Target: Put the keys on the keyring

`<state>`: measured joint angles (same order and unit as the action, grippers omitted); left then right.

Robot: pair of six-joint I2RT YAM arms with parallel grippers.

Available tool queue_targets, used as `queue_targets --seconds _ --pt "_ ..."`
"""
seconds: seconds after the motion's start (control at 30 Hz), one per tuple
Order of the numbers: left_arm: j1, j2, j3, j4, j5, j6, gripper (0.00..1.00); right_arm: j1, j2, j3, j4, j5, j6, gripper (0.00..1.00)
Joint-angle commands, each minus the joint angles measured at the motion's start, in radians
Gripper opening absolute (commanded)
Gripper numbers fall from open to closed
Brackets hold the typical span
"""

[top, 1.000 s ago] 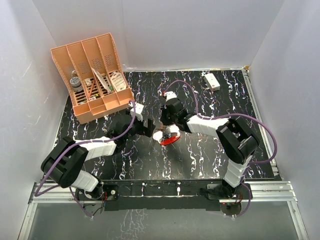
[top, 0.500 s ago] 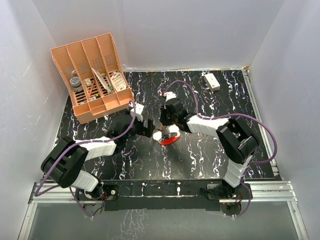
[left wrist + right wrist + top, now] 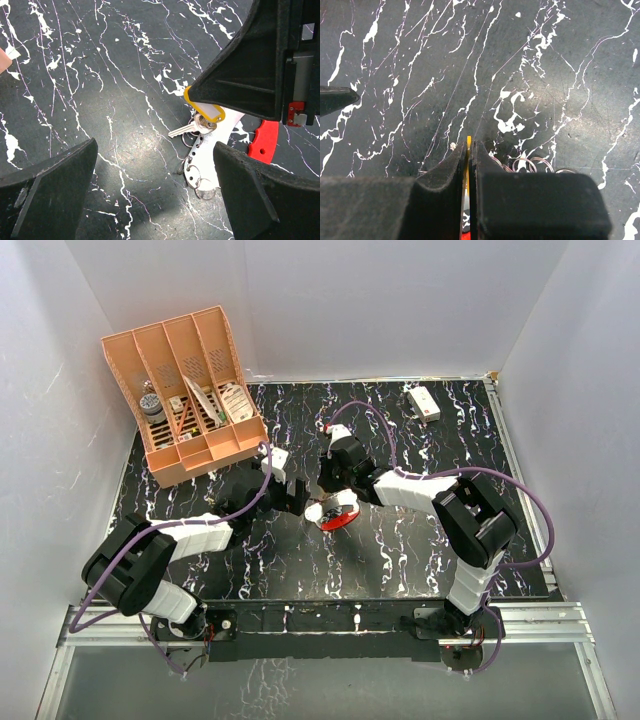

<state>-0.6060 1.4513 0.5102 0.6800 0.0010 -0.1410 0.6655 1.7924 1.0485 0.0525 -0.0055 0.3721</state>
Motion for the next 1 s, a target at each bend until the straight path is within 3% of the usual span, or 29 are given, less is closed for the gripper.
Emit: queue_targets --seconds 0.0,0.53,0.97 --pt "-0.005 -0.015 -0.009 0.019 0.0 0.009 0.99 0.005 -0.039 -0.014 0.028 -0.023 0.014 0.0" --pt "-0.005 -0.032 -0.024 0.016 -0.003 0.009 0.99 0.012 -0.039 -0.013 0.03 -0.058 0.01 0.05" --pt "-0.004 -0.058 -0.028 -0.002 -0.029 0.02 0.99 0.022 -0.045 -0.03 0.042 -0.122 0.003 0.19"
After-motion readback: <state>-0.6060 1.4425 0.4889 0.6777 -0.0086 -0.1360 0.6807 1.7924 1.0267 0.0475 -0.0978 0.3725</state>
